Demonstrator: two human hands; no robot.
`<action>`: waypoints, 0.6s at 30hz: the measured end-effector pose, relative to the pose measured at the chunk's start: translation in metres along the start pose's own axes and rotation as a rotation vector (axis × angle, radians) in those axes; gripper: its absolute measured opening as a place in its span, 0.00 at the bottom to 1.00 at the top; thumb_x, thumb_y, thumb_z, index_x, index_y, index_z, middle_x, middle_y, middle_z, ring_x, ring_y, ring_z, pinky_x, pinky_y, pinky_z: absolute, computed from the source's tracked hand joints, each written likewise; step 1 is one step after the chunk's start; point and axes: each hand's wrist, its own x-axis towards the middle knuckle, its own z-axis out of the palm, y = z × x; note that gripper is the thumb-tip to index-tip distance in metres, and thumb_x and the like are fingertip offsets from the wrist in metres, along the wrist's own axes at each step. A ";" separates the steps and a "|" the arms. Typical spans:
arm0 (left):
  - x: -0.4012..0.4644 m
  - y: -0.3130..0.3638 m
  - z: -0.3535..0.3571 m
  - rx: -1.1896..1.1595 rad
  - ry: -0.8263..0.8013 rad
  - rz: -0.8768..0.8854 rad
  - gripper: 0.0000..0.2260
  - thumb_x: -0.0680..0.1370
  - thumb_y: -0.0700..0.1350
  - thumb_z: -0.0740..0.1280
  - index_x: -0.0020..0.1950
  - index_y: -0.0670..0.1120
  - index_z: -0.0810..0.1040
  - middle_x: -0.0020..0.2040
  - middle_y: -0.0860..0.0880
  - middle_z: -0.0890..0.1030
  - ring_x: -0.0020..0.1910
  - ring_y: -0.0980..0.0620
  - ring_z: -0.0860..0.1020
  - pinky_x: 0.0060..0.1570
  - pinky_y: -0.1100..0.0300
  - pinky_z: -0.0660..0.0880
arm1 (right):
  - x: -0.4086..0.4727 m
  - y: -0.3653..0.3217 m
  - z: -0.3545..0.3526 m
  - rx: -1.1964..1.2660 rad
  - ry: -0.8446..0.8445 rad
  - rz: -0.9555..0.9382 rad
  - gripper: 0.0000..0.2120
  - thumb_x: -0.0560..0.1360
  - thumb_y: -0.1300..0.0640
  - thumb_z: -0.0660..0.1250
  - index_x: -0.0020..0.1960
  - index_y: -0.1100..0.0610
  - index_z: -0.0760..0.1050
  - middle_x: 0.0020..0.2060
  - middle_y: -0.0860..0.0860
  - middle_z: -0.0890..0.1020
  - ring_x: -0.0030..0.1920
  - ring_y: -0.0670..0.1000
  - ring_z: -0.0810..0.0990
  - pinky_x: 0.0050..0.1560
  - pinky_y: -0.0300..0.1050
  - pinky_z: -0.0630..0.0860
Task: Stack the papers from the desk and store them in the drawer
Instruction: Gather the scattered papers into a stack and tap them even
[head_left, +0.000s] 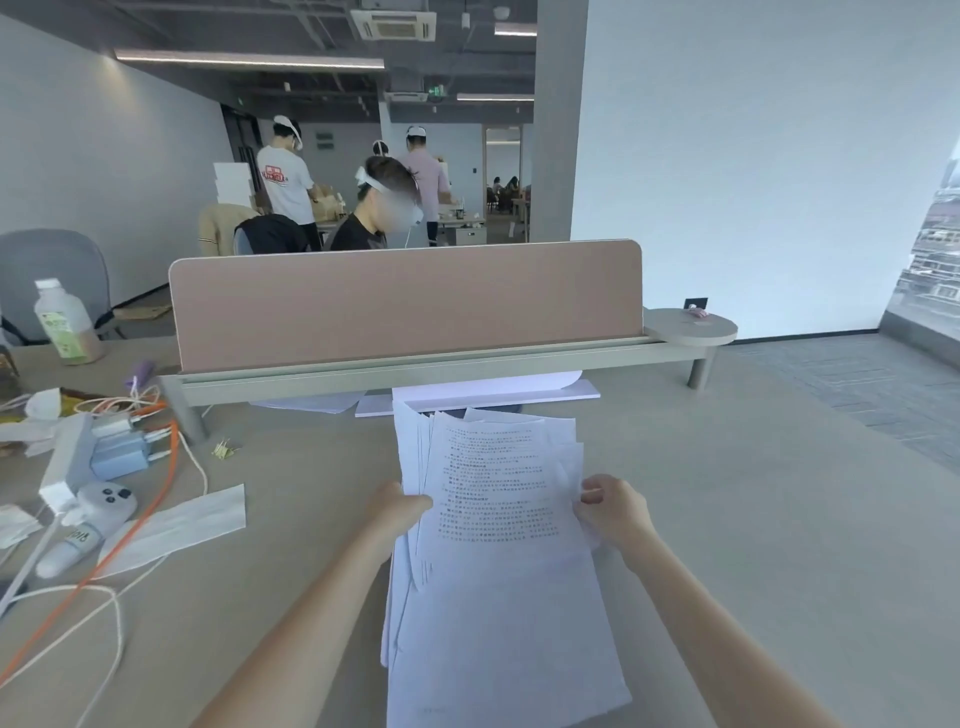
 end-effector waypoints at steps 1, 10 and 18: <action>0.000 -0.002 0.000 -0.010 -0.004 0.002 0.10 0.76 0.41 0.67 0.38 0.47 0.68 0.42 0.48 0.73 0.35 0.54 0.70 0.41 0.58 0.68 | -0.002 0.001 0.000 0.004 -0.004 -0.002 0.19 0.73 0.60 0.69 0.64 0.58 0.79 0.50 0.53 0.85 0.57 0.55 0.81 0.51 0.40 0.73; 0.019 -0.019 0.002 -0.151 -0.169 -0.028 0.39 0.64 0.53 0.79 0.71 0.41 0.70 0.70 0.48 0.75 0.69 0.46 0.73 0.62 0.57 0.68 | 0.003 -0.006 0.008 -0.012 0.000 -0.043 0.13 0.74 0.62 0.66 0.56 0.58 0.84 0.43 0.50 0.83 0.51 0.53 0.81 0.50 0.41 0.76; 0.006 -0.017 -0.012 -0.394 -0.239 0.111 0.19 0.74 0.34 0.72 0.65 0.42 0.78 0.56 0.47 0.81 0.58 0.47 0.78 0.57 0.58 0.70 | 0.008 -0.012 0.019 -0.117 0.022 -0.026 0.13 0.76 0.57 0.62 0.34 0.58 0.69 0.30 0.54 0.74 0.37 0.58 0.72 0.33 0.46 0.63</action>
